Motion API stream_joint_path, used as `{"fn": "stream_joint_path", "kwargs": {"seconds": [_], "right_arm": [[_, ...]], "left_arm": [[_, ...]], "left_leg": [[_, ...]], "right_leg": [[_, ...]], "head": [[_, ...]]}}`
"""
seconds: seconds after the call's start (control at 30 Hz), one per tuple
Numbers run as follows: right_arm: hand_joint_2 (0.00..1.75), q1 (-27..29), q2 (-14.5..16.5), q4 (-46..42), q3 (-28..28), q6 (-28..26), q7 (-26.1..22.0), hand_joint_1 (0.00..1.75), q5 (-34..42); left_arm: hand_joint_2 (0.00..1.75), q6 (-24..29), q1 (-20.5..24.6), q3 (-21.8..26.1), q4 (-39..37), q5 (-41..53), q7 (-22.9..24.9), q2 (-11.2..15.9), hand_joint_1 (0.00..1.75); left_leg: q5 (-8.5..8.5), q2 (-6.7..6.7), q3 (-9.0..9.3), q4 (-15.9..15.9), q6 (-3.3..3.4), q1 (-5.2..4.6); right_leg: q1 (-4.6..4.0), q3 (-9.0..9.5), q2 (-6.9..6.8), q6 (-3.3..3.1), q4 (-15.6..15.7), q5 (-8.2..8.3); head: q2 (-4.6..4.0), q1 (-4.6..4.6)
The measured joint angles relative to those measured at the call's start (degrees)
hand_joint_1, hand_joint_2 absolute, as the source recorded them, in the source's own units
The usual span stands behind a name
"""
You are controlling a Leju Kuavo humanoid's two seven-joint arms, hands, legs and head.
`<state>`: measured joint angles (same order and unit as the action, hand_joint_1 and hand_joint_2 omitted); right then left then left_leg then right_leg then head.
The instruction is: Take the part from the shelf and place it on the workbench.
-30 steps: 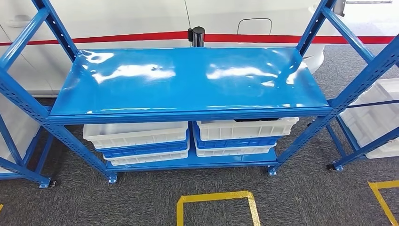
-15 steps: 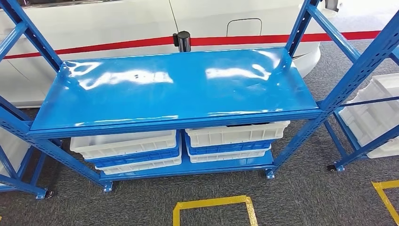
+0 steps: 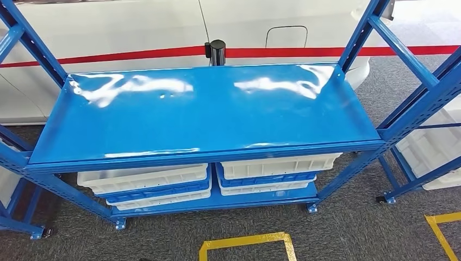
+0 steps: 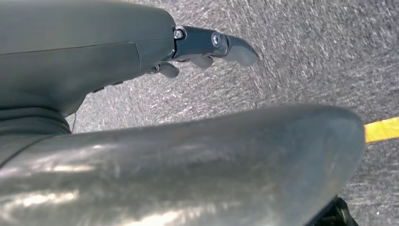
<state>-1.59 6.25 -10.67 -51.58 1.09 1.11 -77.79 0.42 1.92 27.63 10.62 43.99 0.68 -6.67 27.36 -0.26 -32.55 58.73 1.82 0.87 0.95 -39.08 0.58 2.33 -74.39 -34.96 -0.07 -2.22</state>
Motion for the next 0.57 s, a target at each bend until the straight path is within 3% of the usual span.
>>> {"fn": "stream_joint_path", "kwargs": {"seconds": [0.03,0.1,0.13,0.17,0.23,0.27,0.3,0.4,0.43,0.53,0.57], "right_arm": [[0.0,0.06,-0.03,0.0,0.0,-0.03,0.01,0.0,-0.03],[0.0,0.14,-0.12,0.0,0.0,-0.41,0.21,0.0,-0.19],[0.0,0.14,-0.15,0.0,0.0,-0.82,0.47,0.0,-0.32],[0.44,0.12,-0.16,0.0,0.0,-1.32,0.85,0.0,-0.49],[1.31,0.06,-0.11,0.0,0.0,-2.28,1.83,0.0,-0.77],[1.75,0.06,-0.1,-0.01,0.02,-2.72,2.36,0.0,-0.76],[1.75,0.12,-0.13,-0.05,0.14,-3.09,2.89,0.0,-0.42],[1.75,0.64,-0.45,-0.43,1.51,-3.79,3.68,0.0,2.69],[1.75,0.82,-0.57,-0.58,2.21,-3.86,3.69,0.0,4.16],[0.44,1.28,-0.83,-1.03,4.51,-3.86,3.57,0.0,8.77],[0.0,1.36,-0.88,-1.12,4.91,-3.86,3.53,0.0,9.53]], "left_arm": [[0.0,0.48,-0.01,0.02,0.0,0.16,0.36,-0.04,0.0],[0.0,1.79,-0.03,0.05,-0.01,0.47,1.55,-0.17,0.0],[0.44,2.42,-0.01,0.08,-0.01,0.53,2.27,-0.26,0.0],[0.87,3.02,0.03,0.11,-0.01,0.6,2.98,-0.31,0.0],[1.75,4.37,0.1,0.18,0.0,0.87,4.24,-0.36,0.0],[1.75,5.29,0.08,0.2,0.0,0.98,4.76,-0.36,0.0],[1.75,6.33,0.01,0.2,0.03,0.95,5.2,-0.36,0.0],[1.75,8.37,-0.41,-0.08,0.36,-0.68,5.89,-0.36,0.0],[1.31,8.48,-0.58,-0.29,0.53,-1.57,5.89,-0.34,0.0],[0.0,8.31,-1.09,-1.27,1.1,-4.25,5.66,-0.23,0.0],[0.0,8.26,-1.18,-1.46,1.21,-4.7,5.61,-0.21,0.0]], "left_leg": [[0.36,-0.11,0.49,0.0,-0.07,0.02],[1.21,-0.31,1.56,0.0,-0.45,0.04],[1.7,-0.37,1.93,0.03,-0.76,-0.1],[2.11,-0.37,2.16,0.03,-1.06,-0.26],[2.59,-0.33,2.33,0.12,-0.91,-0.6],[2.6,-0.29,2.42,0.06,-0.64,-0.61],[2.61,-0.26,2.53,-0.01,-0.35,-0.61],[2.6,-0.18,2.86,-0.55,-0.33,-0.55],[2.62,-0.14,2.94,-0.7,-0.38,-0.55],[2.73,-0.03,3.14,-1.01,-0.77,-0.54],[2.75,-0.02,3.17,-1.05,-0.86,-0.54]], "right_leg": [[0.06,-0.33,-0.03,0.55,1.16,1.5],[0.14,1.61,-0.32,1.57,8.64,6.4],[0.05,2.93,-0.45,1.6,12.19,8.31],[-0.04,3.89,-0.53,1.31,14.62,9.5],[-0.04,4.57,-0.4,0.47,15.73,9.94],[0.02,4.58,-0.32,0.23,15.76,9.97],[0.03,4.59,-0.26,0.11,15.79,9.97],[-0.16,4.62,-0.17,-0.27,15.78,9.72],[-0.17,4.64,-0.16,-0.39,15.77,9.64],[-0.2,4.74,-0.13,-0.62,15.76,9.49],[-0.21,4.76,-0.13,-0.64,15.76,9.48]], "head": [[0.0,0.01],[0.0,0.08],[0.0,0.13],[0.0,0.14],[0.0,0.06],[0.0,0.0],[0.0,-0.01],[0.0,0.02],[0.0,0.02],[0.0,0.02],[0.0,0.02]]}}
